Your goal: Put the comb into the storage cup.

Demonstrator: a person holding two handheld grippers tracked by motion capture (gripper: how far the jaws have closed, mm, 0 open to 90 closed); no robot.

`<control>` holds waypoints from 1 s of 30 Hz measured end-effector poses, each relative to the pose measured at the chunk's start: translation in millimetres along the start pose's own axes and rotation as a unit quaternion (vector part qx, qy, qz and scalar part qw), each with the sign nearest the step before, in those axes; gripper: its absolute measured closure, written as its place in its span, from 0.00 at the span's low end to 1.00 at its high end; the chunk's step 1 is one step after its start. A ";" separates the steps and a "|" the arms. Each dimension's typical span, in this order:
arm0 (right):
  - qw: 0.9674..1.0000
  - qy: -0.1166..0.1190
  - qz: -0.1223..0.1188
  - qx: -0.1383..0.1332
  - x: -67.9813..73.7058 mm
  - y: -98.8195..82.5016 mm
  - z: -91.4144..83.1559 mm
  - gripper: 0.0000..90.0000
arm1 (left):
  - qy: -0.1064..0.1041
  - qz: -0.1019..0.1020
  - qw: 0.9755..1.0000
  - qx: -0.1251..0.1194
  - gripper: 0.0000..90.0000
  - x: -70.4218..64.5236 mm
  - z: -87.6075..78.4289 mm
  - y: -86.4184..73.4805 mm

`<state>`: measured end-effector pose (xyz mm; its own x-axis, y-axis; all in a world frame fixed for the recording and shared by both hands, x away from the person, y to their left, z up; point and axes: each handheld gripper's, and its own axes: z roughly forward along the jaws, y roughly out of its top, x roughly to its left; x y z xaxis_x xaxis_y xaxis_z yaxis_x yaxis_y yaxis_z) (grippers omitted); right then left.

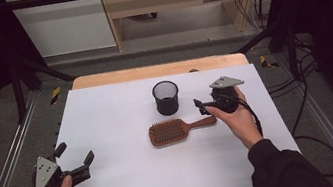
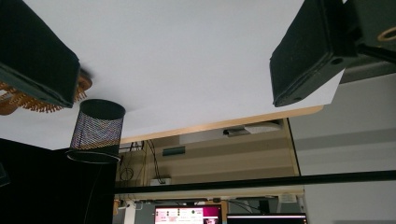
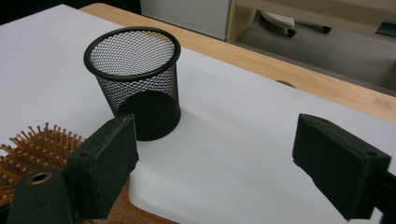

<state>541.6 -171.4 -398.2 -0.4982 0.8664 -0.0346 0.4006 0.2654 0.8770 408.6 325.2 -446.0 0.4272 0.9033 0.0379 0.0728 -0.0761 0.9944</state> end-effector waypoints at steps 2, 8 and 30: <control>1.000 0.000 -0.001 0.007 0.0 0.5 3.5 0.16 | 0.000 0.000 1.000 0.000 0.02 -0.1 0.1 -0.1; 1.000 0.002 0.002 0.021 -1.6 -0.8 13.5 0.22 | -0.002 0.001 1.000 0.001 0.02 0.0 0.1 -0.2; 0.997 0.022 -0.026 0.076 3.8 -9.6 35.1 0.83 | -0.004 0.010 1.000 0.003 0.02 -2.0 0.9 0.4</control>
<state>562.8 -155.8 -423.6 -0.5538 0.8309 -0.0537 0.4835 0.3734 0.7917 408.5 323.0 -445.7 0.4354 0.8984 0.0570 0.0695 -0.0966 0.9929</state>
